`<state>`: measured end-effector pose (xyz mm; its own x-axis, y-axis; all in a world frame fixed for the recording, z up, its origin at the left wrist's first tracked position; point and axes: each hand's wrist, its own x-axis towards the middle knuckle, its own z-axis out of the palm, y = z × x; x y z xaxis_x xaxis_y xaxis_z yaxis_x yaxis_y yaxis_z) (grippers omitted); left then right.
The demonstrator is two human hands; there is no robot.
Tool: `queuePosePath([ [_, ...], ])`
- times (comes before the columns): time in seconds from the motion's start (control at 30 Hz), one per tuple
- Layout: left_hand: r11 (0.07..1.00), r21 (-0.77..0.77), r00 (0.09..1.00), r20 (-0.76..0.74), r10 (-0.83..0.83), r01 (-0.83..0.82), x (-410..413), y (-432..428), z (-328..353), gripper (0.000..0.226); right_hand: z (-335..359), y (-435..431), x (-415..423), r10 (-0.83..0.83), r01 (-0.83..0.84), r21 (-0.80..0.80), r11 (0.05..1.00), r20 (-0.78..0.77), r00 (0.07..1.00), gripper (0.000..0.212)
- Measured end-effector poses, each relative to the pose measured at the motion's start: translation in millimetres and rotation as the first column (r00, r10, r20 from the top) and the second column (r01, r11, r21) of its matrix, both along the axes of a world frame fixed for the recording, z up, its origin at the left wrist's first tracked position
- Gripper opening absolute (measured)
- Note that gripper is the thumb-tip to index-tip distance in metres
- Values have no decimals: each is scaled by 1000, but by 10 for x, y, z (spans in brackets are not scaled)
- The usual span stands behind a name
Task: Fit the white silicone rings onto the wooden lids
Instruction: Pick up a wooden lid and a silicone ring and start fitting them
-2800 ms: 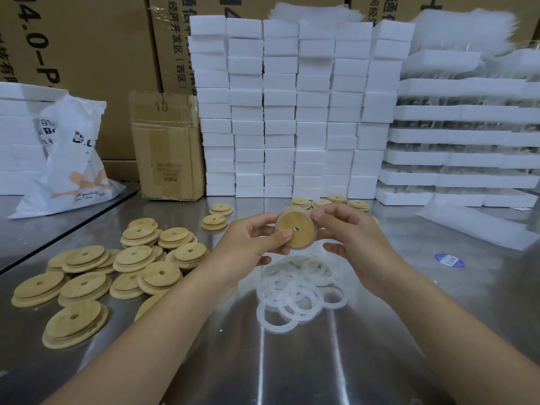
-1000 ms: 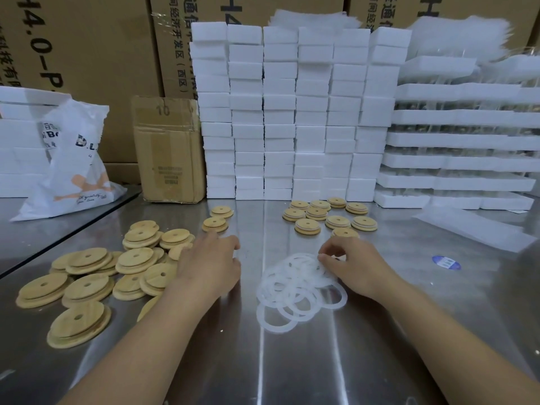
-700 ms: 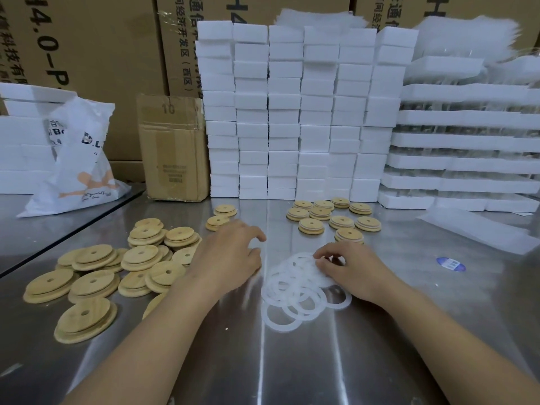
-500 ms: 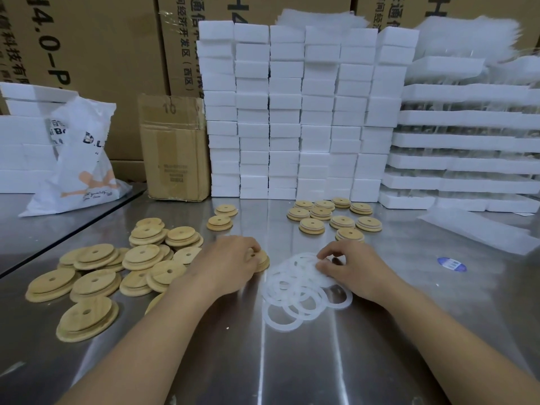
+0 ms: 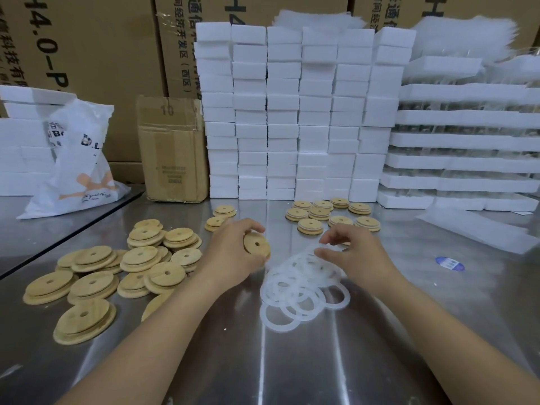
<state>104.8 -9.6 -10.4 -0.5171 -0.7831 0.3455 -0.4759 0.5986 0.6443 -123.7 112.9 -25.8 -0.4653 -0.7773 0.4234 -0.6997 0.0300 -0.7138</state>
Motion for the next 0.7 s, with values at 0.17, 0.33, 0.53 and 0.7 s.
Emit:
queuePosePath([
  [0.17,995,103,995,-97,12,-2,-12,-4,21,63,136,47,83,177,-134,-173,976,268,947,15],
  [0.33,875,451,934,-357,-1,173,-40,80,74,62,239,71,213,257,-188,-223,956,339,905,16],
  [0.53,565,726,852,-518,73,392,-100,158,61,53,270,77,318,361,-291,-223,930,416,835,14],
  [0.7,411,774,808,-574,134,482,-133,175,71,32,223,64,363,364,-318,-176,931,414,835,15],
])
